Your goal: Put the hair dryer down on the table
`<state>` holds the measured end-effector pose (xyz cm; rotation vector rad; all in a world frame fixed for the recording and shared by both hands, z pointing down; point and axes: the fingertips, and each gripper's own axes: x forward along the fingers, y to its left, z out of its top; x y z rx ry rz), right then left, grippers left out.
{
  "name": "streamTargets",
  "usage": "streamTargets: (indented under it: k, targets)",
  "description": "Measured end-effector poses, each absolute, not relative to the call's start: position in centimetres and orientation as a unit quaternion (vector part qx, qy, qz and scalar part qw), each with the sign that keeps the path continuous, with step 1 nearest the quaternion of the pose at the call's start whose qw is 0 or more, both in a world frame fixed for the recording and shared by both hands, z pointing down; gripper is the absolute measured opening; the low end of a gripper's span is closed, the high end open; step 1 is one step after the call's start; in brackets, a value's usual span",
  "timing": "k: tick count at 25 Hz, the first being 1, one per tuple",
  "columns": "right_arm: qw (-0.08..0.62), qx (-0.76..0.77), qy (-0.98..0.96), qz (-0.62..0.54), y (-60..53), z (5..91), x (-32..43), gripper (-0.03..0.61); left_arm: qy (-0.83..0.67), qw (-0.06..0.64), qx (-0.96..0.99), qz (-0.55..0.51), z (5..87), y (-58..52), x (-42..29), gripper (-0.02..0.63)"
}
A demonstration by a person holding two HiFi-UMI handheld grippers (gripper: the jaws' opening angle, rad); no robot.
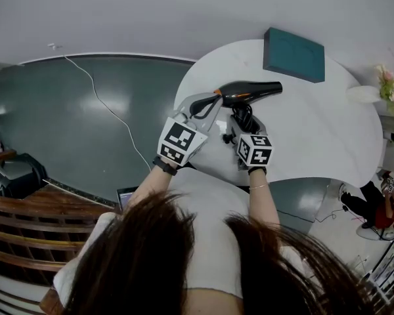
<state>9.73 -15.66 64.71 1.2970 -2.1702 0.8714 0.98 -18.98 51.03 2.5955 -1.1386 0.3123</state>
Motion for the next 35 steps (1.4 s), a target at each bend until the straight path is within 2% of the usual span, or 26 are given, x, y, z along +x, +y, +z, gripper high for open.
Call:
streamTargets:
  k: [8,23,35]
  targets:
    - [0.239,0.462,-0.789,0.327,-15.6,65.1,9.7,0.216,-0.397,0.145,0.899,0.110,51.3,-19.0,1.0,0.058]
    - [0.227,0.466,-0.793,0.319,-14.9,63.2,10.4,0.281,-0.403,0.132,0.900,0.102,50.3,-19.1,0.6,0.058]
    - [0.152,0.500,-0.818,0.243,-16.4,54.0,12.0,0.282,-0.405,0.100,0.905,0.081,46.6,-19.1,0.8,0.058]
